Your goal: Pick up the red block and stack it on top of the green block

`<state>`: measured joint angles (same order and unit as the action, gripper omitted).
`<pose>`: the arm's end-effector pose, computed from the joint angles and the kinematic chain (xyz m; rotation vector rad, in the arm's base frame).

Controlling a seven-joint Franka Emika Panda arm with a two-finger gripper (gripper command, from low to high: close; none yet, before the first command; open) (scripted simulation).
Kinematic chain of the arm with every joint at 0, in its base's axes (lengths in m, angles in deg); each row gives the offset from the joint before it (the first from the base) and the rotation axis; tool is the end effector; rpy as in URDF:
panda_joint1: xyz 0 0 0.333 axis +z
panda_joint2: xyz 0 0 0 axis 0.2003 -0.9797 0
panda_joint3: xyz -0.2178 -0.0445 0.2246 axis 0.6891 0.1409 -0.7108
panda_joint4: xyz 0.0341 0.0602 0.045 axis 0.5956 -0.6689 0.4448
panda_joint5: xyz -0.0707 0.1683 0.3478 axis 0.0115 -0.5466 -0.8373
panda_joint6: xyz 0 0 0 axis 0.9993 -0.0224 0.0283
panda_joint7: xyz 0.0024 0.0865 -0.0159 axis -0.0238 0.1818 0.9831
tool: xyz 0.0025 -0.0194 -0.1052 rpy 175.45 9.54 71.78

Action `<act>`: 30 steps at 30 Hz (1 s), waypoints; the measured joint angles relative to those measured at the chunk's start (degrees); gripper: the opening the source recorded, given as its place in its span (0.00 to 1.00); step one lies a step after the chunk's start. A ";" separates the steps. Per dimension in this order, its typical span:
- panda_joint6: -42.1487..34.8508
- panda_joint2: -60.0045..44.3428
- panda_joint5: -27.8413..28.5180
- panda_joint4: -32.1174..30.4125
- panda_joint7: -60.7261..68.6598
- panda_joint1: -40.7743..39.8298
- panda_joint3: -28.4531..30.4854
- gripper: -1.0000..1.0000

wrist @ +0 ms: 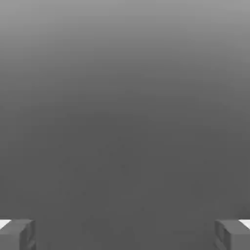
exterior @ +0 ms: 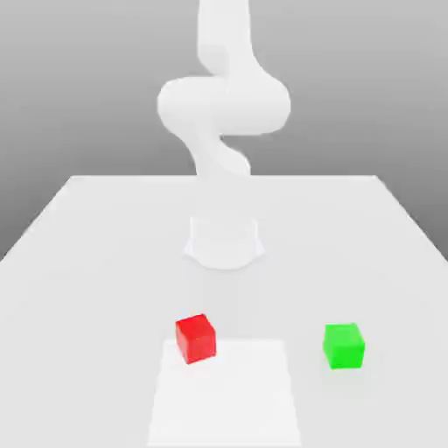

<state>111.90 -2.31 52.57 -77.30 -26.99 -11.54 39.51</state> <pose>0.3727 -0.0027 0.6612 -2.5364 1.0040 -0.9661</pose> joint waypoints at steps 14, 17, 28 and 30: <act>19.39 -24.21 4.66 -26.01 19.29 1.05 7.67 0.50; 26.28 -33.15 3.24 -31.08 25.65 1.90 10.00 0.50; 41.25 -51.70 -7.83 -31.00 35.92 -2.79 3.01 0.00; 42.03 -52.62 -8.03 -30.88 36.11 -3.58 2.18 0.00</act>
<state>153.93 -54.94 44.54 -108.19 9.11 -15.12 41.70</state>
